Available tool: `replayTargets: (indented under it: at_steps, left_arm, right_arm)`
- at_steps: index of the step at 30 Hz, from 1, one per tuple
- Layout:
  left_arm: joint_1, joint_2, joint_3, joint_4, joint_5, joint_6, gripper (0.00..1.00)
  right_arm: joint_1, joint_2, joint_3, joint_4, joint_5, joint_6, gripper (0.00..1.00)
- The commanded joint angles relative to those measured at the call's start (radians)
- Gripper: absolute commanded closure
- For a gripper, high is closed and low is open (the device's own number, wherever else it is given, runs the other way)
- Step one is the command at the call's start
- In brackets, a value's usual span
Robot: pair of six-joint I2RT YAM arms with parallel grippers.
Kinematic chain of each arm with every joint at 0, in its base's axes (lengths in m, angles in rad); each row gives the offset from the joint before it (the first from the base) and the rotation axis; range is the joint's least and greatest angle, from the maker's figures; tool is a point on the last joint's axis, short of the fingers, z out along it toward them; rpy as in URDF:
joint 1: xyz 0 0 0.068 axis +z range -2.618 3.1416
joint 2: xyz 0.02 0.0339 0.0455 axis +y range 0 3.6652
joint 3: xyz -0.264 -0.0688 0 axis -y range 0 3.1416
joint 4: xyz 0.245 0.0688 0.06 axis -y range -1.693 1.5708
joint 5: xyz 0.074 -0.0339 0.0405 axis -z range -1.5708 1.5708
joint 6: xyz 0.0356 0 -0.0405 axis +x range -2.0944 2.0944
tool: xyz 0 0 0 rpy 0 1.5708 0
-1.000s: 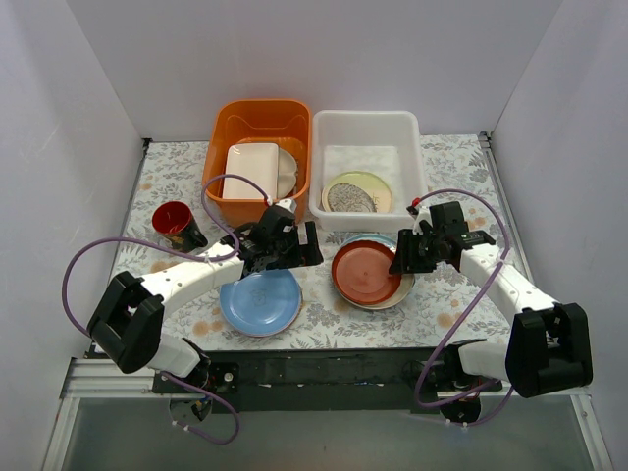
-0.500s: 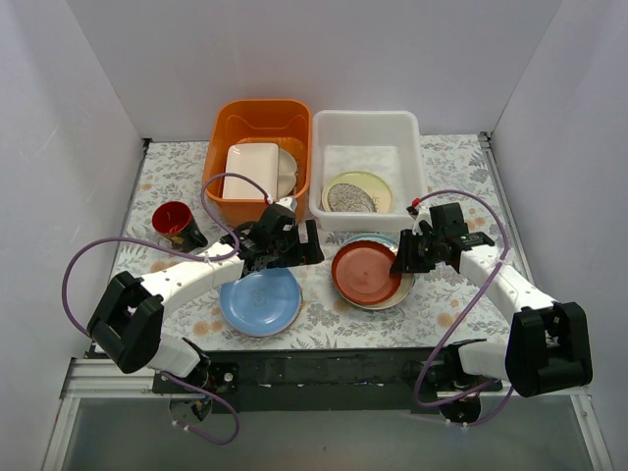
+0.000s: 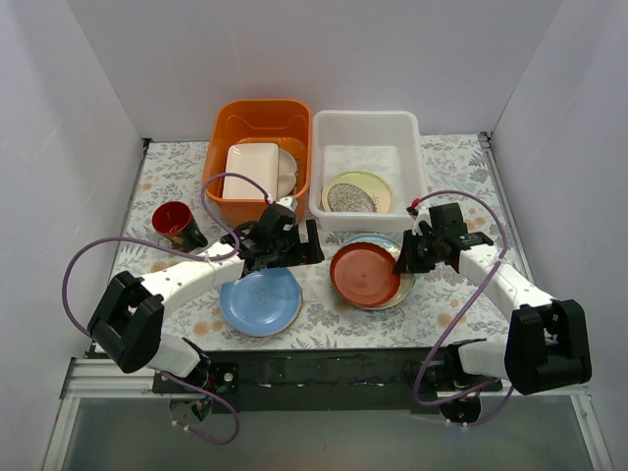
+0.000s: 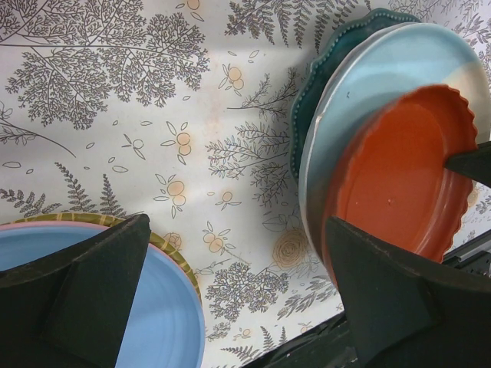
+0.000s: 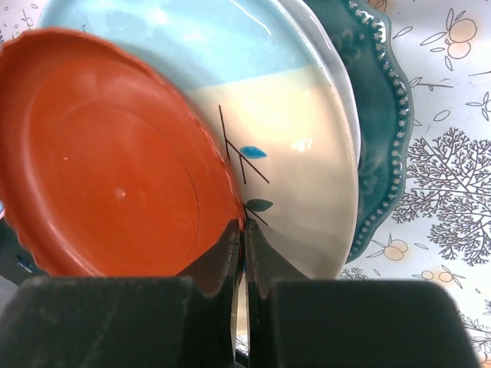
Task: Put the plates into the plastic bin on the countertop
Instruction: Pick up the plate at the center of the board.
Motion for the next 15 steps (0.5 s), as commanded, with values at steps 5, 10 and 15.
replayTargets:
  at_steps: [5, 10, 15]
  left_arm:
    - [-0.002, -0.012, 0.027, 0.017, 0.005, 0.002, 0.02]
    - [-0.001, -0.012, 0.025, 0.018, 0.006, 0.000, 0.02]
    - [-0.002, -0.006, 0.023, 0.021, 0.009, 0.000, 0.02]
  right_arm:
    - [0.002, 0.006, -0.008, -0.009, 0.010, -0.008, 0.99]
    - [0.004, 0.000, -0.005, -0.014, 0.016, -0.009, 0.99]
    - [0.004, 0.005, 0.003, -0.019, 0.015, -0.011, 0.99]
